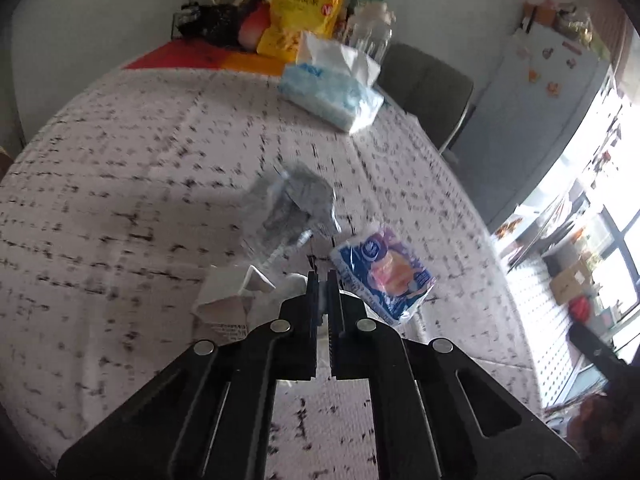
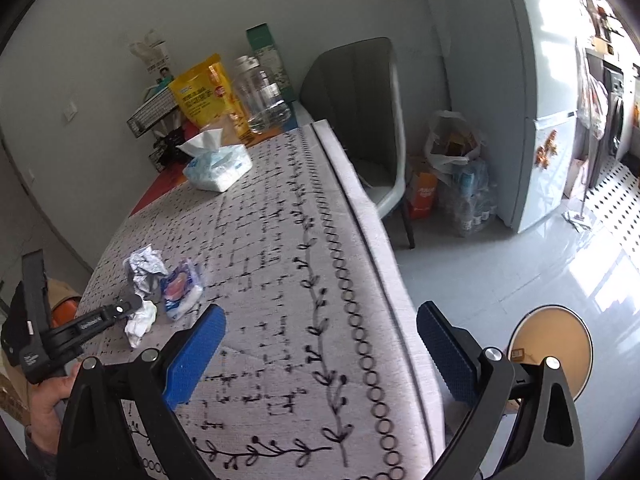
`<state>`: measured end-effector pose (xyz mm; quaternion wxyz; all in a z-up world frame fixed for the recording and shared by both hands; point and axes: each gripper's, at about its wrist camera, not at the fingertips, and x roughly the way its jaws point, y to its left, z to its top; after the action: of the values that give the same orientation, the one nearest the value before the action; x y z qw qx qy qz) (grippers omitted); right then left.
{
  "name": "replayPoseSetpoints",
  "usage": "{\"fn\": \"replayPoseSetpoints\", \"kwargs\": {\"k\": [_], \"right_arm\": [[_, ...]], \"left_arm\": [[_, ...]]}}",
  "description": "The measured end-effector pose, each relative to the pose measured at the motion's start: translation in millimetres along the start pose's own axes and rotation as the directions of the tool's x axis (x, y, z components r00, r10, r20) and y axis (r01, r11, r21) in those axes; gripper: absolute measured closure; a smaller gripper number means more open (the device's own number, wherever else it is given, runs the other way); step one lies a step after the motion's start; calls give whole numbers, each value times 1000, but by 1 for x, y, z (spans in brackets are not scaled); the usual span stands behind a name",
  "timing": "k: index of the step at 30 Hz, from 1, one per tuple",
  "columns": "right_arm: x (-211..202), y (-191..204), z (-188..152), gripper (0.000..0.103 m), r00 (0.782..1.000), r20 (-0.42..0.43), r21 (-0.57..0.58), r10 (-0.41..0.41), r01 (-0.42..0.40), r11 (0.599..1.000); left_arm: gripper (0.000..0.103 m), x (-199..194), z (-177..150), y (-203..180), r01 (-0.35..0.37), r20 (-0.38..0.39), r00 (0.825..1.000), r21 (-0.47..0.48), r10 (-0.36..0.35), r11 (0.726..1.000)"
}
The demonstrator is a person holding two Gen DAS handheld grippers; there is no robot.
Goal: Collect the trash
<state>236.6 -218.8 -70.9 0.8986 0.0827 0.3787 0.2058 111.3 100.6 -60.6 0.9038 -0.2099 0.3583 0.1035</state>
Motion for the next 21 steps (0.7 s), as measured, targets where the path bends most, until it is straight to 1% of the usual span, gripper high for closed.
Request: {"fn": "replayPoseSetpoints", "kwargs": {"k": [7, 12, 15, 17, 21], "right_arm": [[7, 38, 5, 9, 999, 2, -70, 47, -47, 996], [17, 66, 5, 9, 997, -16, -119, 81, -83, 989], [22, 80, 5, 9, 995, -28, -148, 96, -99, 984], [26, 91, 5, 9, 994, -39, -172, 103, -108, 979], [35, 108, 6, 9, 992, -57, -212, 112, -121, 970]], "left_arm": [[98, -50, 15, 23, 19, 99, 995, -37, -15, 999], [98, -75, 19, 46, 35, 146, 989, -73, -24, 997], [98, -82, 18, 66, 22, 158, 987, -107, -5, 994], [98, -82, 16, 79, 16, 153, 988, -134, 5, 991], [98, -76, 11, 106, 32, 133, 991, -203, -4, 979]]}}
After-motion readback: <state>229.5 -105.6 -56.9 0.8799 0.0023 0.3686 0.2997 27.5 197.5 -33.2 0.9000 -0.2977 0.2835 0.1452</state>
